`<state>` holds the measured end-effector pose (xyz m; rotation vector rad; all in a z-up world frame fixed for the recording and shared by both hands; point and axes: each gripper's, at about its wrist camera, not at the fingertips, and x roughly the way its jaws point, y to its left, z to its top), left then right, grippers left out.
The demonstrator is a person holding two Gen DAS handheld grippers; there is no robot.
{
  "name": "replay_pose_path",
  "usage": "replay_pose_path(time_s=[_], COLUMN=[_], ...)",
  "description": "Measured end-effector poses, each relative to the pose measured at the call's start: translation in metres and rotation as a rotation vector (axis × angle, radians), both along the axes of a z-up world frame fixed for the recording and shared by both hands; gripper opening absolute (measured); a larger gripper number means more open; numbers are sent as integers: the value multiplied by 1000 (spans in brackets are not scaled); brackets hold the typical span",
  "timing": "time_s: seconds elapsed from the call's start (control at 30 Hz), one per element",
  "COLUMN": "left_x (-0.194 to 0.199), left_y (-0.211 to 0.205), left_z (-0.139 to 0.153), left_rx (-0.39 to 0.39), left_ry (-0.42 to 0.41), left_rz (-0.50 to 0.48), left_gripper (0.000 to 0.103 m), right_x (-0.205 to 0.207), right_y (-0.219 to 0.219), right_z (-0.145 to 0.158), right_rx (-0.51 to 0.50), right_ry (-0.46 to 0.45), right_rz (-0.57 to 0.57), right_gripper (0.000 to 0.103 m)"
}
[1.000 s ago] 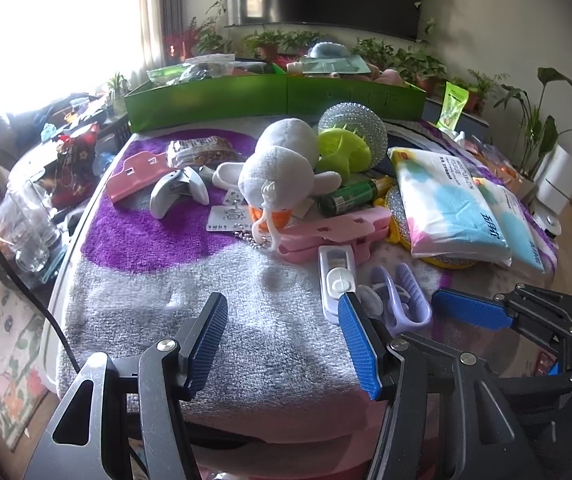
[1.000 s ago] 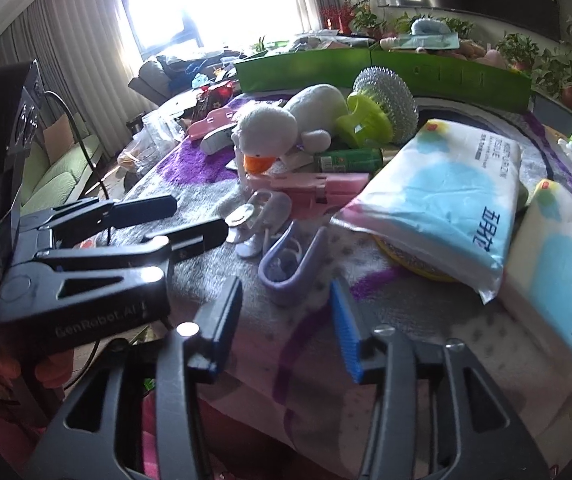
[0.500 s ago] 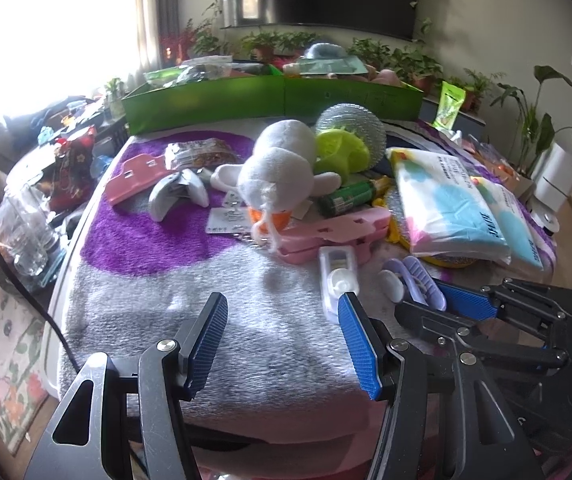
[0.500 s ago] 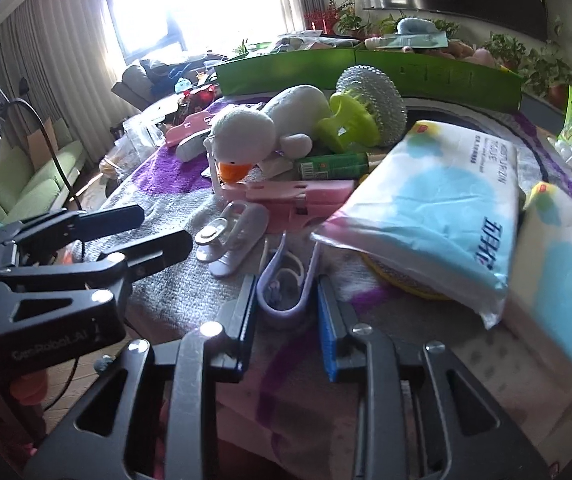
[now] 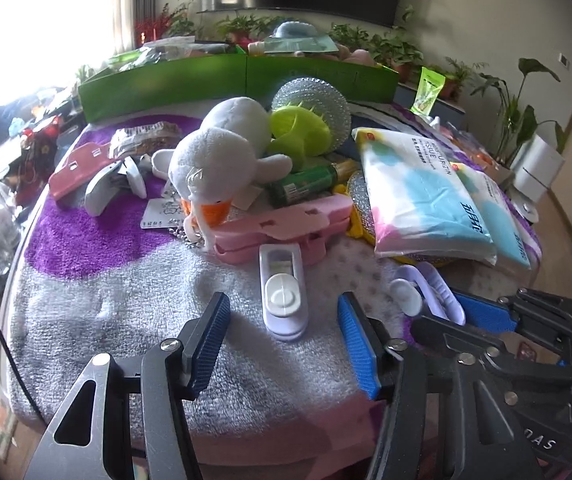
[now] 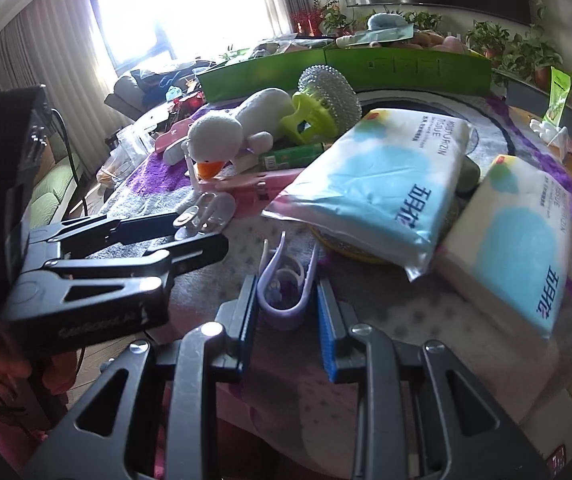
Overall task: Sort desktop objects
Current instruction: 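Close the left tool on the white plastic gadget while the right tool grasps the lavender clip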
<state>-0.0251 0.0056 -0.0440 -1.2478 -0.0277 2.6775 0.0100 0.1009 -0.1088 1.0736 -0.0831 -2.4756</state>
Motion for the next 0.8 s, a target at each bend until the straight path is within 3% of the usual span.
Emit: replay_pose_path(time_s=[0.07,0.17,0.27,0.8], left_x=[-3,-6,-5,14], left_y=[-1,-6,-11,-17], left_z=[-2,-3,-2,31], left_rx=[5,19,55,44], left_ry=[-13,-12,-13,85], left_rz=[8,29,38,27], left_gripper=[33,21,21,21], right_x=[0,0,0,7], right_y=[1,2,3,-2], right_z=[0,-1,-1,25], right_rx=[-4,-9,-16,-39], right_ry=[1,1,0,84], right_rz=[1,4,7,64], right_gripper=[28,28,28,28])
